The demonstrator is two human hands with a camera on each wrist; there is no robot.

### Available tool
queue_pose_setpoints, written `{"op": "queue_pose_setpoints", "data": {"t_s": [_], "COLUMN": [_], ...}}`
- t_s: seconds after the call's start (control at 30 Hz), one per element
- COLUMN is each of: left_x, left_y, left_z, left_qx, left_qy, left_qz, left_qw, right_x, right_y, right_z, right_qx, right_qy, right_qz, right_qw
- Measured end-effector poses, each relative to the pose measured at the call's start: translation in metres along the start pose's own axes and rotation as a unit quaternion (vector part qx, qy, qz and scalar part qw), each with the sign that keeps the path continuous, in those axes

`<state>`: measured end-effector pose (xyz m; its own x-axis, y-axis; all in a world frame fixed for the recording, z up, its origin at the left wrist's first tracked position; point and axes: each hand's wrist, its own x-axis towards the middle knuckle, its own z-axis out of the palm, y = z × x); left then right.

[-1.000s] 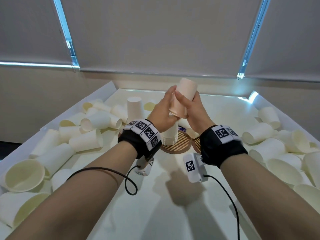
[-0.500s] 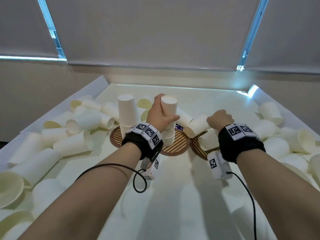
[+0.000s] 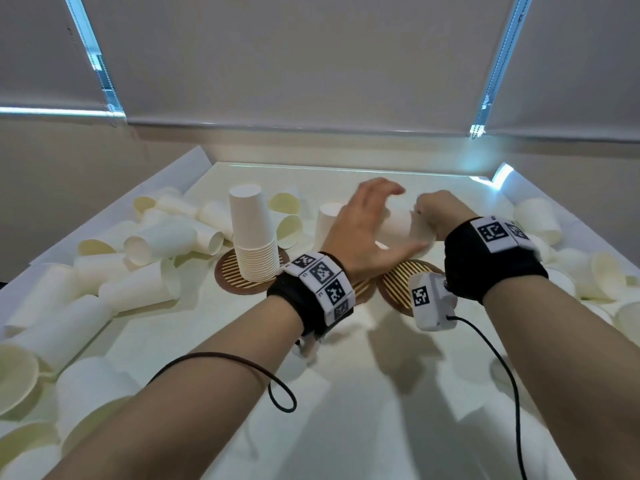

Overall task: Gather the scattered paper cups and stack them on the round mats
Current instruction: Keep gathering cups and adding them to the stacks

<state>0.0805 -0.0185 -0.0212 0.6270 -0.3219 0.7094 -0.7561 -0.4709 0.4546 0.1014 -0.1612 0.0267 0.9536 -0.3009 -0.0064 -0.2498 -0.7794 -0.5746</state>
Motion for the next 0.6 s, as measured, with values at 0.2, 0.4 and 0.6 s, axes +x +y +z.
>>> {"op": "queue_pose_setpoints", "data": {"t_s": [0.2,0.4,0.6], "left_x": [0.000,-0.003,-0.002], "left_y": [-0.010,-0.008,-0.008], "left_z": [0.012,0.006,-0.002], "left_qx": [0.044,0.004,0.001], "left_qy": [-0.073,-0.055,0.015], "left_qz": [-0.110,-0.104,-0.088], "left_qw": [0.990,0.993,0.996], "right_x": [0.025,0.038,0.054], "right_y": [0.009,0.029,0.055], "right_z": [0.020,0.031,0.056], "right_qx": [0.330,0.279,0.142], "right_qy": [-0.083,-0.018,-0.031], "right_qz": [0.066,0.105,0.118], "right_qw": [0.938,0.954,0.982]}}
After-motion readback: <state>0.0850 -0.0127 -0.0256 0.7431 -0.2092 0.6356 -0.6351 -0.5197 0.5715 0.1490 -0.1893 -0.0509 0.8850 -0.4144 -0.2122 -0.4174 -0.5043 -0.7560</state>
